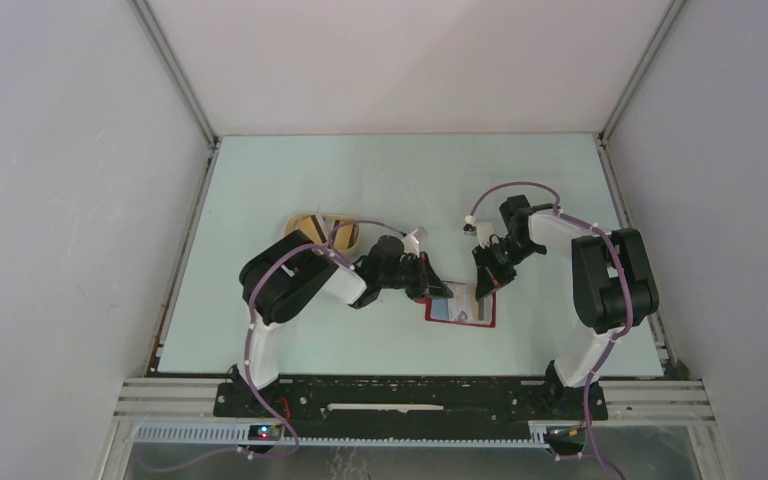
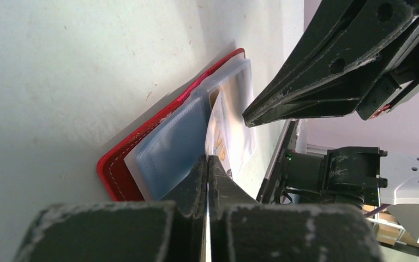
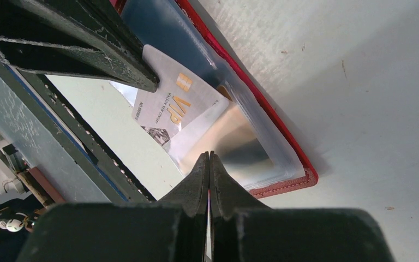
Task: Put the credit cards into the card holder
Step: Insert the credit card into the card holder.
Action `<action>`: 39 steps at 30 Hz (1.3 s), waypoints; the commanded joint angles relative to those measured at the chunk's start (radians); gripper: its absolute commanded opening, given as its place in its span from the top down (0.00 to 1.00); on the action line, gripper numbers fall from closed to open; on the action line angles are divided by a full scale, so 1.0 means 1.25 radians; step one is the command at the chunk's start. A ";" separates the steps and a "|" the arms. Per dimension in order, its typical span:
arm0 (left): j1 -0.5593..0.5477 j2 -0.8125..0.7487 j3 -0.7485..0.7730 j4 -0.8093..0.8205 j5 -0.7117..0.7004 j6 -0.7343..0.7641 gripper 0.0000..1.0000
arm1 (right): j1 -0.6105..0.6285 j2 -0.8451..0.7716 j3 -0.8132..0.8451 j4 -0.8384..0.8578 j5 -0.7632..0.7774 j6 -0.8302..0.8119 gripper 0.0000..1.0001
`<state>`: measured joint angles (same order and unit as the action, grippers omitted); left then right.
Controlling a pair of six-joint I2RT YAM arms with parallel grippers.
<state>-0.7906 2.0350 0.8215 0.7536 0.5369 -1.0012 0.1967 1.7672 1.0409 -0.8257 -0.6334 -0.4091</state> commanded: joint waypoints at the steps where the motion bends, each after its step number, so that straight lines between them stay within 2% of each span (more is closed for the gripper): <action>1: -0.008 0.008 0.036 -0.079 0.018 0.036 1.00 | -0.003 -0.024 0.024 -0.003 -0.012 0.006 0.98; 14: -0.010 0.038 0.122 -0.130 0.022 0.039 1.00 | -0.005 -0.066 0.024 -0.001 -0.056 -0.010 0.96; 20: -0.016 0.057 0.148 -0.133 0.033 0.032 0.93 | -0.005 -0.124 0.024 -0.012 -0.131 -0.061 0.94; 24: -0.018 0.068 0.161 -0.133 0.039 0.027 0.90 | 0.043 -0.187 0.001 0.014 -0.121 -0.111 0.93; 29: -0.018 0.078 0.168 -0.133 0.044 0.024 0.87 | 0.162 -0.312 -0.077 0.087 -0.032 -0.278 0.91; 35: -0.017 0.088 0.171 -0.133 0.049 0.022 0.85 | 0.219 -0.299 -0.108 0.072 -0.009 -0.558 0.92; 39: -0.018 0.088 0.178 -0.131 0.058 0.023 0.84 | 0.249 -0.285 -0.123 0.096 0.024 -0.640 0.92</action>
<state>-0.8009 2.1231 0.9997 0.6033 0.5983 -0.9939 0.4702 1.4006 0.8974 -0.7414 -0.6525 -0.9997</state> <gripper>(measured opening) 0.154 0.080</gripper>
